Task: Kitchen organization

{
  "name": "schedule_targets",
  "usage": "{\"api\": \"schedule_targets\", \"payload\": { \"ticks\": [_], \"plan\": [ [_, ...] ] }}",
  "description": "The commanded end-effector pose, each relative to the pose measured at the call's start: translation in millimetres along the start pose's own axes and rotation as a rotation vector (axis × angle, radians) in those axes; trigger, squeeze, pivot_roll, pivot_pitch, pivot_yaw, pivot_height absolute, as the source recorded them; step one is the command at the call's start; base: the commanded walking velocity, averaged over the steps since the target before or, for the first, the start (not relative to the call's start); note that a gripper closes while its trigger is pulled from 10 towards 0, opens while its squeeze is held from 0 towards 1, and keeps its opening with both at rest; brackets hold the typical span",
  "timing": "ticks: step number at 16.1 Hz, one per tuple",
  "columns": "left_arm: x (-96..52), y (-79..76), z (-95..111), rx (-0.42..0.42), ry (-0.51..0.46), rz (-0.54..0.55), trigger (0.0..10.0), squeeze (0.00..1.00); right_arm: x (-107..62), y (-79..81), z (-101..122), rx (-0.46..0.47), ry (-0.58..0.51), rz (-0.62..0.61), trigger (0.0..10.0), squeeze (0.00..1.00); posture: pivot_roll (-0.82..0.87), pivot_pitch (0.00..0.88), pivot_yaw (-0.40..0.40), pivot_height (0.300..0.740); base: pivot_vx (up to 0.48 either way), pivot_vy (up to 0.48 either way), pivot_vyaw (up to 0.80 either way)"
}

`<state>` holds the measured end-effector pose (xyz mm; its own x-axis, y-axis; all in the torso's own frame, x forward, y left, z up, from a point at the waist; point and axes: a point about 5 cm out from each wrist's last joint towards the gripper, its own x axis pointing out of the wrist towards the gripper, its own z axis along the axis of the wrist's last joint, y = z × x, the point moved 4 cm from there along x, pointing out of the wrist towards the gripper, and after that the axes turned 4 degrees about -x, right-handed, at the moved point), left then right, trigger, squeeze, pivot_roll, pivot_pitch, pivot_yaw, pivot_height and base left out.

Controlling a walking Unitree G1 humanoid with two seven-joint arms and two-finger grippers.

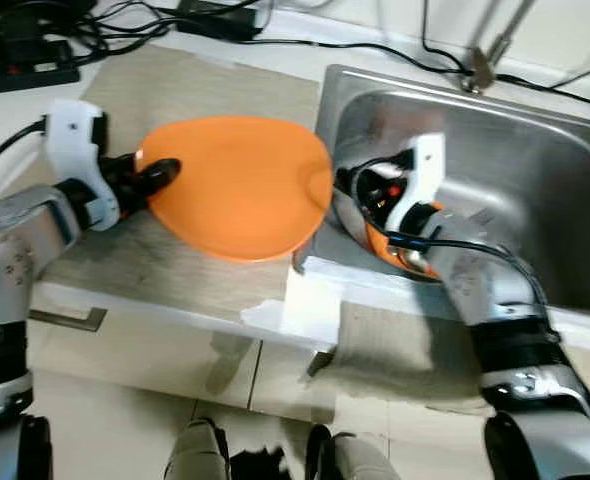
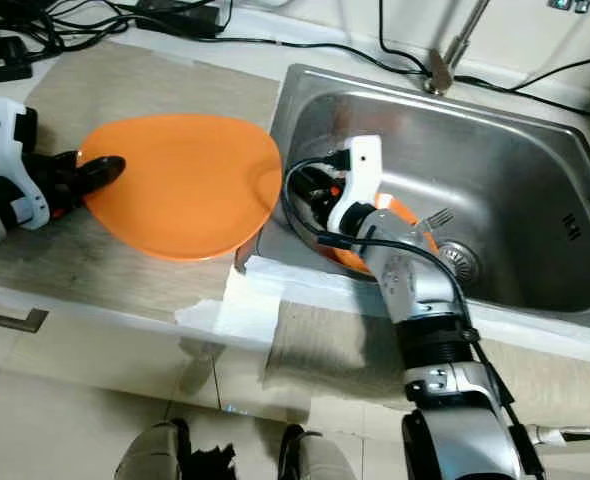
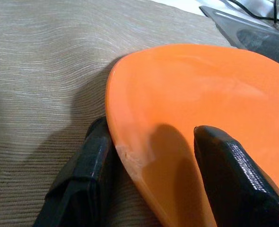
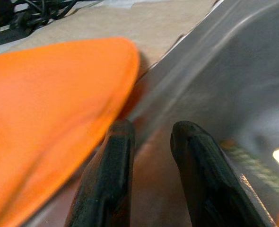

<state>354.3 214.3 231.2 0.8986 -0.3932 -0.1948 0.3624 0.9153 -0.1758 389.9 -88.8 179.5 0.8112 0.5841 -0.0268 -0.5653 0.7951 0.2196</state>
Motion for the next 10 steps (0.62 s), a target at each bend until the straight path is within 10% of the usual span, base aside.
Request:
{"api": "schedule_targets", "payload": {
  "ticks": [1, 2, 3, 10],
  "plan": [
    [14.4, -30.6, -16.7, -0.001, 0.074, -0.132, 10.0, 0.00, 0.4, -6.1, 6.4, 0.045, -0.014, -0.022, 10.0, 0.00, -0.10, 0.184, -0.102, 0.740, 0.000, 0.000, 0.00],
    [15.5, -32.0, -15.0, 0.002, 0.072, -0.138, 10.0, 0.00, 1.5, -3.8, 7.4, 0.117, -0.016, 0.014, 10.0, 0.00, -0.10, 0.186, -0.103, 0.740, 0.000, 0.000, 0.00],
    [16.2, -33.7, -13.5, 0.005, 0.067, -0.145, 10.0, 0.00, 1.3, -3.0, 11.4, 0.171, -0.034, 0.042, 10.0, 1.00, -0.09, 0.187, -0.104, 0.740, 0.000, 0.000, 0.00],
    [19.2, -47.5, -13.5, 0.029, 0.066, -0.211, 10.0, 0.00, -5.4, -7.6, 11.2, 0.327, -0.019, 0.117, 10.0, 1.00, -0.10, 0.188, -0.105, 0.740, 0.000, 0.000, 0.00]
  ]
}}
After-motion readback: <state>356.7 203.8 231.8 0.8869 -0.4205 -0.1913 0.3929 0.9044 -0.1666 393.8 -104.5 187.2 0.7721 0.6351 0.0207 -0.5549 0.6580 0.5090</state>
